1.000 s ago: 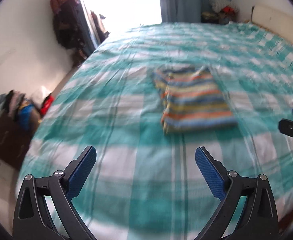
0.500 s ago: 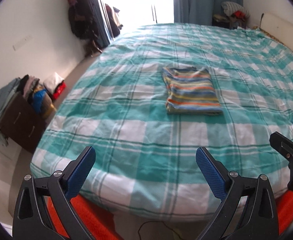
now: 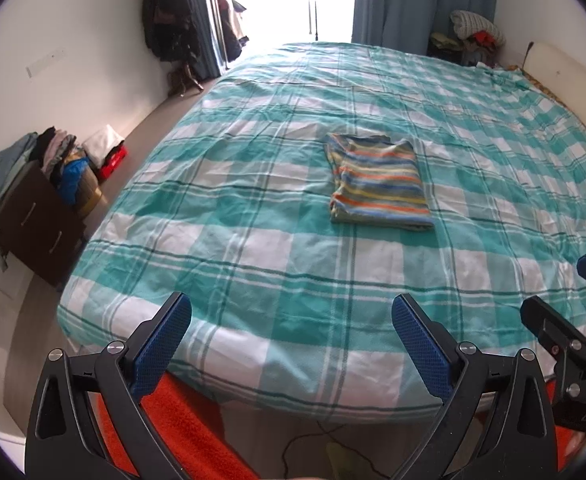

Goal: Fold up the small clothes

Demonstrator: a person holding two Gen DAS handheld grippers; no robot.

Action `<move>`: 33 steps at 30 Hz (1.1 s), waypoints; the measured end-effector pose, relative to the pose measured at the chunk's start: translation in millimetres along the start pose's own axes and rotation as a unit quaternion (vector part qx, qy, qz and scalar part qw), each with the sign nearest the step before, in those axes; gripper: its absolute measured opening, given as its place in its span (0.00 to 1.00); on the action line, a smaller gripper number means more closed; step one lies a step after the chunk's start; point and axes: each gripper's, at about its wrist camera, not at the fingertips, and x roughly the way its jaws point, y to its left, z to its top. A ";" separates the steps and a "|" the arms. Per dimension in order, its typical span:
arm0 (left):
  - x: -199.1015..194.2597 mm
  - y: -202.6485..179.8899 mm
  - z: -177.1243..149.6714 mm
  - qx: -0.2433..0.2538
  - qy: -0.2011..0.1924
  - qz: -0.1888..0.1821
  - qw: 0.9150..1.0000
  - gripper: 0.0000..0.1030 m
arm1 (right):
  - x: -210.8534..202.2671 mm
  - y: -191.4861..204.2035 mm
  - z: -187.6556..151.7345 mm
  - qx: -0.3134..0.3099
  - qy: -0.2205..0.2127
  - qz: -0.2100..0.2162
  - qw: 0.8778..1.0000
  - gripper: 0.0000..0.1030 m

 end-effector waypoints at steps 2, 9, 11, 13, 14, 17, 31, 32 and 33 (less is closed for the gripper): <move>-4.1 -2.1 0.2 0.004 0.001 -0.002 1.000 0.98 | -2.3 0.8 -1.3 0.001 0.004 0.000 1.000 1.00; -15.2 -6.2 0.0 0.016 -0.002 -0.004 1.000 0.98 | -8.4 3.2 -3.1 0.005 0.015 0.006 1.000 1.00; -14.6 -6.6 -0.5 0.015 0.003 -0.005 1.000 0.98 | -8.9 3.7 -2.6 0.006 0.017 0.008 1.000 1.00; -12.9 -6.6 -1.5 0.015 0.007 -0.005 1.000 0.99 | -9.4 4.5 -2.3 0.006 0.017 0.009 1.000 1.00; -11.8 -6.8 -2.2 0.016 0.009 -0.003 1.000 1.00 | -9.9 4.8 -2.0 0.006 0.017 0.010 1.000 1.00; -9.9 -8.5 -4.0 0.021 0.015 0.000 1.000 1.00 | -11.2 5.4 -0.9 0.008 0.012 0.018 1.000 1.00; -3.5 -20.0 8.6 0.038 0.011 -0.011 0.999 1.00 | -1.4 -0.1 6.0 0.017 0.025 0.008 1.000 1.00; -0.6 -20.9 13.2 0.040 0.008 -0.007 0.999 1.00 | 0.0 -0.6 8.6 0.016 0.024 0.007 1.000 1.00; 2.7 -21.6 17.8 0.039 0.005 -0.005 0.999 1.00 | 2.4 -0.7 12.9 0.014 0.022 0.005 1.000 1.00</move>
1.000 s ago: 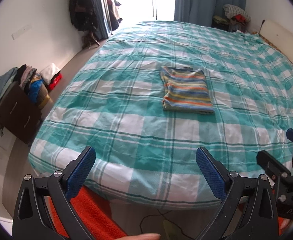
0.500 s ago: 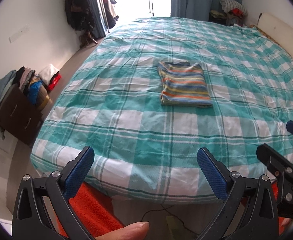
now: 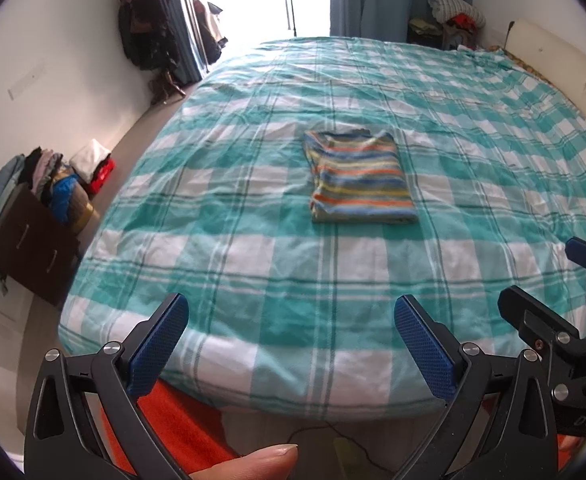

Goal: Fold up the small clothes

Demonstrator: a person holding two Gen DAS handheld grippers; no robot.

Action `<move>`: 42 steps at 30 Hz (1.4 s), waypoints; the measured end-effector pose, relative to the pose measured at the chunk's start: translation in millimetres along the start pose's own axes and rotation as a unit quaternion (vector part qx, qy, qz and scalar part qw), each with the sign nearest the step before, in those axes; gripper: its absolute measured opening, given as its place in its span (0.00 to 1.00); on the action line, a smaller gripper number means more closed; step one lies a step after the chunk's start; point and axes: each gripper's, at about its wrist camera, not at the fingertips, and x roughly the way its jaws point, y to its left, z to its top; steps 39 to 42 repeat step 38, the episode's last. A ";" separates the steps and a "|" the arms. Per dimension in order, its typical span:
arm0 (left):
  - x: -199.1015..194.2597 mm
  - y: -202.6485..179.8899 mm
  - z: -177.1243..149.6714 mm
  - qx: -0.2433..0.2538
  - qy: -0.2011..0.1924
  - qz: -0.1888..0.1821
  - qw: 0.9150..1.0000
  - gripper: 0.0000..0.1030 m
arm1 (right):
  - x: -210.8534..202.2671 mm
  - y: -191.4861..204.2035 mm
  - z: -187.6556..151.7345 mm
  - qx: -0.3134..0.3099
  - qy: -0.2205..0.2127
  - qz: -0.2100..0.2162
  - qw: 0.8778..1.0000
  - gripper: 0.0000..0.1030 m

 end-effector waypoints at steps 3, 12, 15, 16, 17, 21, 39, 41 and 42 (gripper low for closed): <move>13.5 3.2 17.3 -0.010 -0.003 0.005 1.000 1.00 | 11.9 -1.4 17.0 -0.008 -0.004 -0.014 1.000 1.00; 47.5 11.2 47.9 -0.022 0.001 0.027 0.999 1.00 | 45.5 -12.5 57.5 -0.008 0.005 -0.032 0.999 1.00; 53.7 8.9 53.1 -0.021 0.002 0.027 0.999 1.00 | 55.1 -15.9 66.0 -0.004 0.009 -0.033 0.999 1.00; 55.4 7.4 54.1 -0.020 0.002 0.028 0.999 1.00 | 58.3 -16.6 68.2 -0.003 0.011 -0.033 0.999 1.00; 56.4 6.7 54.9 -0.019 0.002 0.029 0.999 1.00 | 61.1 -17.1 70.0 -0.003 0.014 -0.032 0.999 1.00; 60.1 4.4 57.2 -0.019 0.004 0.030 0.999 1.00 | 69.7 -17.9 75.8 -0.005 0.021 -0.034 0.999 1.00; 64.2 0.8 58.8 -0.017 -0.004 0.017 1.000 1.00 | 80.7 -27.2 76.1 0.003 0.026 -0.038 0.999 1.00; 64.2 0.8 58.8 -0.017 -0.004 0.017 1.000 1.00 | 80.7 -27.2 76.1 0.003 0.026 -0.038 0.999 1.00; 64.2 0.8 58.8 -0.017 -0.004 0.017 1.000 1.00 | 80.7 -27.2 76.1 0.003 0.026 -0.038 0.999 1.00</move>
